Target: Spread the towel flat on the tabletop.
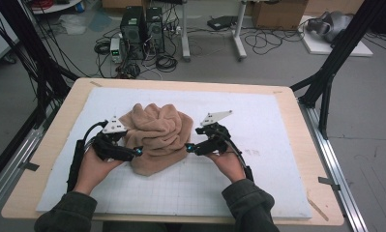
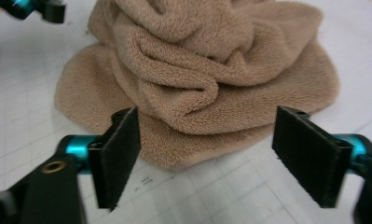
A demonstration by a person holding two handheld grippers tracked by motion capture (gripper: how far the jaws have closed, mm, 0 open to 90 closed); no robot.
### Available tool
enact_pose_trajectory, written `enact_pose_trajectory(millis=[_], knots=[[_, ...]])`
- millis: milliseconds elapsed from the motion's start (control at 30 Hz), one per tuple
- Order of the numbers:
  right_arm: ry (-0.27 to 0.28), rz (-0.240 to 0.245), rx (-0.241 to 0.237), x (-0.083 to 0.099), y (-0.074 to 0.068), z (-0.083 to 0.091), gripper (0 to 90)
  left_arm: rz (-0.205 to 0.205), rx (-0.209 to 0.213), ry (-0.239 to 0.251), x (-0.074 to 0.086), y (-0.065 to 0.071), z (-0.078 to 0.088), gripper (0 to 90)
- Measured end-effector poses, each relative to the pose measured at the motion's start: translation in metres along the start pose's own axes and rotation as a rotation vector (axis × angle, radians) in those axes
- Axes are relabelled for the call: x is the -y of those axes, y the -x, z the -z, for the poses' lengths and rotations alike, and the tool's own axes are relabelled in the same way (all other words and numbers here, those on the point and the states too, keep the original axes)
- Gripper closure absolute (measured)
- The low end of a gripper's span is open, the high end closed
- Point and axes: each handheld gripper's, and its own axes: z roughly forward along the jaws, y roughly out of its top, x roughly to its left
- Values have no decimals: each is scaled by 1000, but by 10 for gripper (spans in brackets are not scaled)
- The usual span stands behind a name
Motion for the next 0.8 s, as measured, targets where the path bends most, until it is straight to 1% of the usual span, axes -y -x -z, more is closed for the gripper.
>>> enact_pose_trajectory(millis=[33, 67, 100, 133, 167, 200, 267, 300, 333, 400, 433, 467, 500, 533, 567, 667, 733, 800], knots=[[-12, -2, -4, 0, -1, -5, 270, 0, 0, 0, 0, 0, 0, 234], [-23, 0, 0, 0, -1, -10, 298, -16, 2, 1, 2, -3, -6, 299], [-33, -7, -3, 1, -1, -14, 338, -16, 7, -6, 2, -5, -9, 350], [-43, -8, -11, 2, -1, -19, 368, -16, 7, -6, 2, -5, -9, 379], [-51, 0, -12, 4, 0, -24, 400, -12, 29, -21, 4, -8, -16, 412], [-71, -7, -23, 6, 1, -29, 435, -16, 32, -29, 5, -9, -19, 455], [-105, -4, -19, 9, 4, -37, 458, -14, 31, -49, 6, -11, -25, 500], [-128, -3, -20, 11, 5, -40, 484, -17, 31, -56, 7, -12, -28, 526], [-141, 2, -24, 12, 7, -43, 508, -13, 29, -64, 8, -13, -30, 559], [-159, -3, -29, 15, 7, -47, 567, -7, 36, -76, 9, -16, -34, 634], [-160, 7, -23, 15, 7, -48, 616, -7, 36, -76, 9, -16, -34, 661], [-158, 15, -2, 15, 6, -47, 665, 3, 50, -93, 11, -18, -37, 691], [-157, 13, 12, 16, 6, -47, 709, 2, 56, -102, 11, -19, -38, 724], [-157, 13, 12, 16, 6, -47, 709, 2, 56, -102, 11, -19, -38, 739], [-152, -6, 12, 16, 8, -47, 790, 8, 58, -103, 11, -19, -38, 745], [-147, -19, 3, 17, 10, -47, 797, 9, 60, -103, 11, -18, -36, 746], [-153, -26, 0, 16, 9, -46, 856, 9, 65, -104, 11, -18, -36, 746], [-151, -24, 4, 16, 9, -46, 870, 13, 69, -103, 11, -19, -35, 756]])
